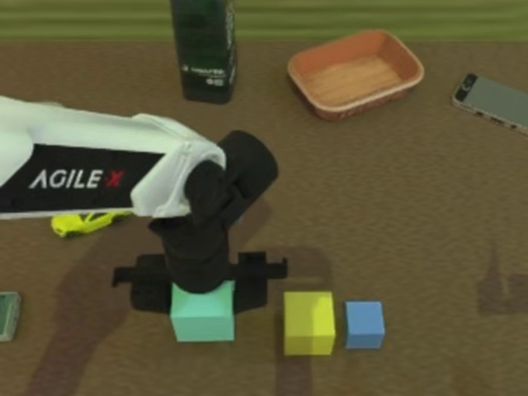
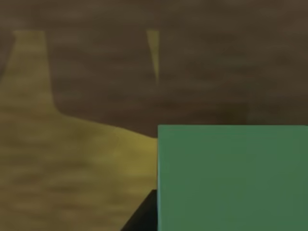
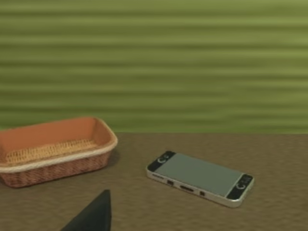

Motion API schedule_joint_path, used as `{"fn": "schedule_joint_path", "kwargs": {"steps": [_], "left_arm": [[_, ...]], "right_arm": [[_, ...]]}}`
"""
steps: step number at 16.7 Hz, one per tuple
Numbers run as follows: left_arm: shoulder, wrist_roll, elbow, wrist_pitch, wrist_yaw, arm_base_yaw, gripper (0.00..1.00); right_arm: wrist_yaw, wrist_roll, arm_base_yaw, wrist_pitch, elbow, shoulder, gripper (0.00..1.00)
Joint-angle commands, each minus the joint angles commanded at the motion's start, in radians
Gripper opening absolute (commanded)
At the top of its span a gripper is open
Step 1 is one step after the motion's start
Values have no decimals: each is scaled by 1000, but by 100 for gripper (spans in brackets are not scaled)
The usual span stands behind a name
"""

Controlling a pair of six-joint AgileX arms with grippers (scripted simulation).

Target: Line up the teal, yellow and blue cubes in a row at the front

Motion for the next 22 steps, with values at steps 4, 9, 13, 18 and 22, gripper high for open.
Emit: {"fn": "schedule_joint_path", "kwargs": {"steps": [4,9,13,18,22], "left_arm": [[9,0,-12,18,0,-1,0],[9,0,-12,18,0,-1,30],[9,0,-12,18,0,-1,60],[9,0,-12,18,0,-1,98],[9,0,-12,18,0,-1,100]], "right_arm": [[0,0,0,0,0,0,100],[0,0,0,0,0,0,100],[0,0,0,0,0,0,100],[0,0,0,0,0,0,100],[0,0,0,0,0,0,100]]}}
